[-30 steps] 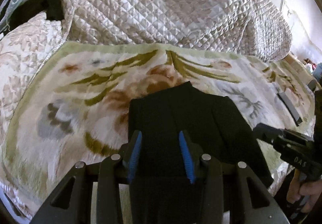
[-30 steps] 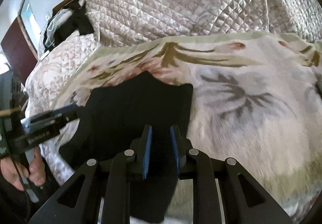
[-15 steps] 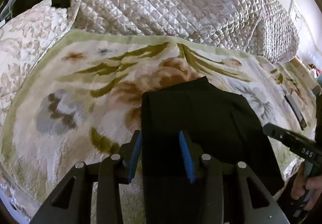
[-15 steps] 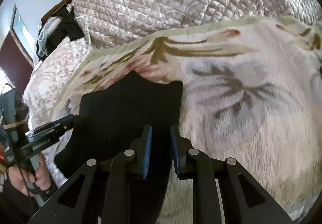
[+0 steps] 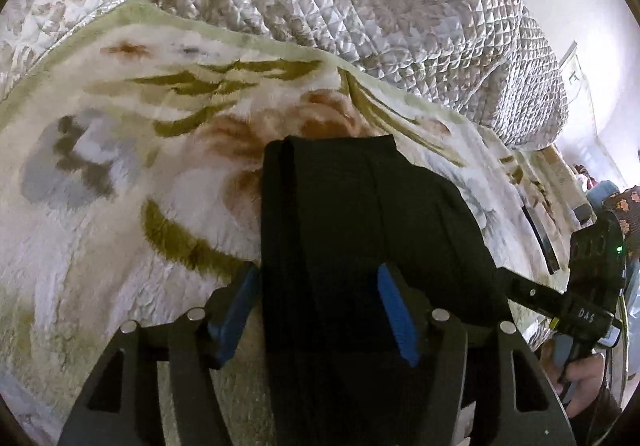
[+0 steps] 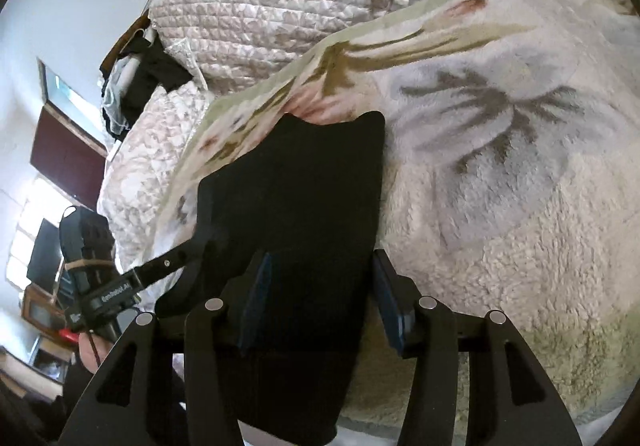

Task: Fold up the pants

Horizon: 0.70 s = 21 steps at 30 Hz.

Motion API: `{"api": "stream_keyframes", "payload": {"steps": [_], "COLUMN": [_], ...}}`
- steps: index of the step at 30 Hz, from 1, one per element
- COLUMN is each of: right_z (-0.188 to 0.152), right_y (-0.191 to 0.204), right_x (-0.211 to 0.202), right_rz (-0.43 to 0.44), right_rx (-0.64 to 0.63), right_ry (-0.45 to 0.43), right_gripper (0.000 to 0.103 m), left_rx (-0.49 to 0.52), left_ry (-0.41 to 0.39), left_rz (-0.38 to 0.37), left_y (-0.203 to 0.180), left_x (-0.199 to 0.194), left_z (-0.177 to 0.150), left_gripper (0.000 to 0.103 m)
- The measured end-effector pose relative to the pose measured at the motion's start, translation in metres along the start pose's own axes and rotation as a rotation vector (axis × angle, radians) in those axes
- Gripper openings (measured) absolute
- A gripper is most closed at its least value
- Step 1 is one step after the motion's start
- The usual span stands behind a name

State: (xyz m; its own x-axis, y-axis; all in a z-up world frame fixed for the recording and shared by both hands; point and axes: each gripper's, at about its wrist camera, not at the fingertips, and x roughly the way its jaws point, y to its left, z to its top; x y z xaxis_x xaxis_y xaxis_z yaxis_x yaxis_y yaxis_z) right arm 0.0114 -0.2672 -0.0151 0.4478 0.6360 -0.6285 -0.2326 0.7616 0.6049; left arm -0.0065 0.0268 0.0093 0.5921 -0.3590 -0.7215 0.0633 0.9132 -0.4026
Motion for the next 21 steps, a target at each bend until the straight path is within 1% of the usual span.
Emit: {"api": "stream_keyframes", "payload": {"steps": [4,5,7,11,13,14,15,16,18,21], "right_z": [0.008,0.009,0.008,-0.004,-0.002,0.001,0.003,0.004,0.006,0.011], "right_y": [-0.008,-0.01,-0.007,-0.002,-0.003,-0.005,-0.004,-0.002,0.01,0.023], "right_x": [0.008,0.009,0.008,0.006,0.008,0.009,0.009,0.008,0.002,-0.008], "right_rz": [0.041,0.048,0.047,0.044,0.033,0.032,0.035,0.032,0.023,0.052], "right_rx": [0.049,0.061,0.057,0.033,0.04,0.053,0.063,0.057,0.017,0.002], "right_ry": [-0.013,-0.012,-0.01,0.013,0.014,0.011,0.009,0.006,-0.013,-0.038], "right_gripper": [0.051,0.051,0.047,0.038,0.029,0.021,0.018,0.017,0.017,0.016], "left_rx": [-0.039,-0.046,-0.051,-0.046,-0.063,-0.079,-0.085,-0.082,-0.07,-0.05], "left_ry": [-0.009,-0.007,-0.001,-0.005,0.003,0.007,0.007,0.001,-0.016,-0.036], "left_rz": [-0.025,-0.029,-0.033,-0.036,-0.036,-0.037,-0.032,-0.019,-0.015,-0.032], "left_y": [0.005,0.006,0.005,0.004,0.006,0.006,0.005,0.003,-0.002,-0.011], "left_x": [0.009,0.009,0.005,-0.002,0.0,0.0,0.0,-0.003,-0.011,-0.022], "left_z": [0.008,0.008,0.006,-0.005,-0.001,0.002,0.003,0.004,0.006,0.011], "left_gripper": [0.069,0.068,0.064,0.055,0.049,0.044,0.039,0.036,0.026,0.023]}}
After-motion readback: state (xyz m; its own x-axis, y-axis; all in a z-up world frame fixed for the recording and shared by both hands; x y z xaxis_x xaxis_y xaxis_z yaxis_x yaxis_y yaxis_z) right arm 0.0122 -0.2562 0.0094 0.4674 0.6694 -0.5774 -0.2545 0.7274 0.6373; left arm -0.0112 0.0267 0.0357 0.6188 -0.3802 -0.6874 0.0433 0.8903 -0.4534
